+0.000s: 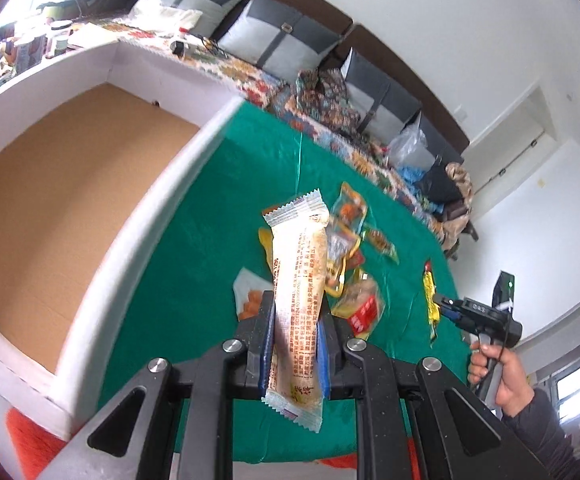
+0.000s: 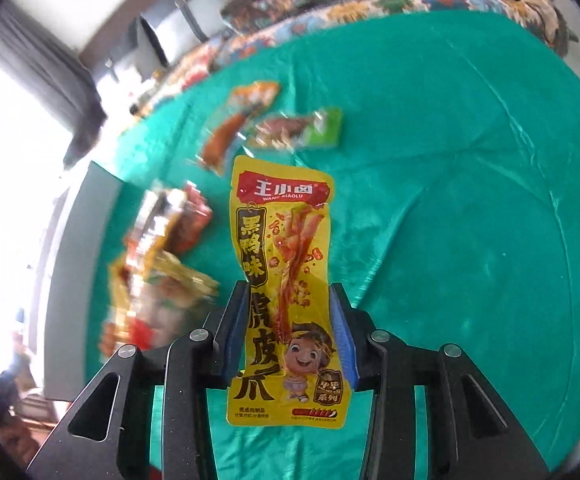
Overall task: Organize snacks
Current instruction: 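Carry both packets over the white box and release them inside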
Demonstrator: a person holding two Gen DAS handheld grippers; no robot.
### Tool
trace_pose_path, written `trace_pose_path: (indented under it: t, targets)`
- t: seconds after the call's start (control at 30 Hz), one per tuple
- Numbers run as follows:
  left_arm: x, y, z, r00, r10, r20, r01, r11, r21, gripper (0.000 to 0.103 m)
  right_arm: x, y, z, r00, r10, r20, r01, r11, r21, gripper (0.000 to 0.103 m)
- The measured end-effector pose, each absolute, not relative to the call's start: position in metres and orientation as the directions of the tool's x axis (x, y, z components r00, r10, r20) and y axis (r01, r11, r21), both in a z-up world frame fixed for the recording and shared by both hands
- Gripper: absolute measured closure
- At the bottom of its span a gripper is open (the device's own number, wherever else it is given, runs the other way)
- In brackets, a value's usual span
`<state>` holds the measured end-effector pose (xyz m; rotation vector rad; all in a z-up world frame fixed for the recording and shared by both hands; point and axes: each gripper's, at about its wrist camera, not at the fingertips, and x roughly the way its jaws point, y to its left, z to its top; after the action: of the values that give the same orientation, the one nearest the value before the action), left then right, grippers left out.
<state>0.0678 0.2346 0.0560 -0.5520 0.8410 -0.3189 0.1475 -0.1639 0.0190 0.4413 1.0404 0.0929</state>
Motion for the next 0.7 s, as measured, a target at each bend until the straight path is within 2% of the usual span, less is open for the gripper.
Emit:
trace_pose_path:
  t: [0.1,0.27,0.4,0.53,0.6,0.63,0.67,0.7]
  targets:
    - [0.067,0.258,0.072,0.665,-0.448,-0.598,0.036,0.819,-0.573,0.086,0.148,-0.139,0.05,0.539,0.343,-0.769,0.066,0.894,0.444,0.062]
    - [0.07,0.313,0.09,0.708,-0.326,-0.626,-0.056,0.858,-0.51,0.086,0.157,-0.056,0.09,0.533,0.504,-0.68,-0.098,0.835,0.542,0.062]
    - [0.077,0.358,0.084,0.701,-0.214,-0.681,-0.162,0.881,-0.444,0.086,0.166,0.051,0.121,0.459,0.662,-0.592,-0.25,0.736,0.629,0.062]
    - [0.082,0.39,0.065,0.669,-0.082,-0.739,-0.258,0.907,-0.334,0.086,0.175,0.16,0.141,0.365,0.745,-0.558,-0.359,0.665,0.655,0.061]
    - [0.081,0.399,0.055,0.64,-0.025,-0.768,-0.299,0.912,-0.28,0.074,0.178,0.208,0.147,0.354,0.767,-0.535,-0.404,0.642,0.652,0.057]
    - [0.082,0.404,0.049,0.616,0.002,-0.787,-0.326,0.911,-0.253,0.05,0.181,0.237,0.149,0.349,0.785,-0.512,-0.432,0.62,0.655,0.047]
    - [0.081,0.409,0.043,0.601,0.028,-0.799,-0.352,0.907,-0.233,0.03,0.183,0.25,0.148,0.356,0.785,-0.507,-0.437,0.619,0.652,0.03]
    - [0.079,0.413,0.04,0.599,0.052,-0.799,-0.37,0.903,-0.218,0.027,0.185,0.263,0.148,0.369,0.782,-0.503,-0.443,0.624,0.644,0.021]
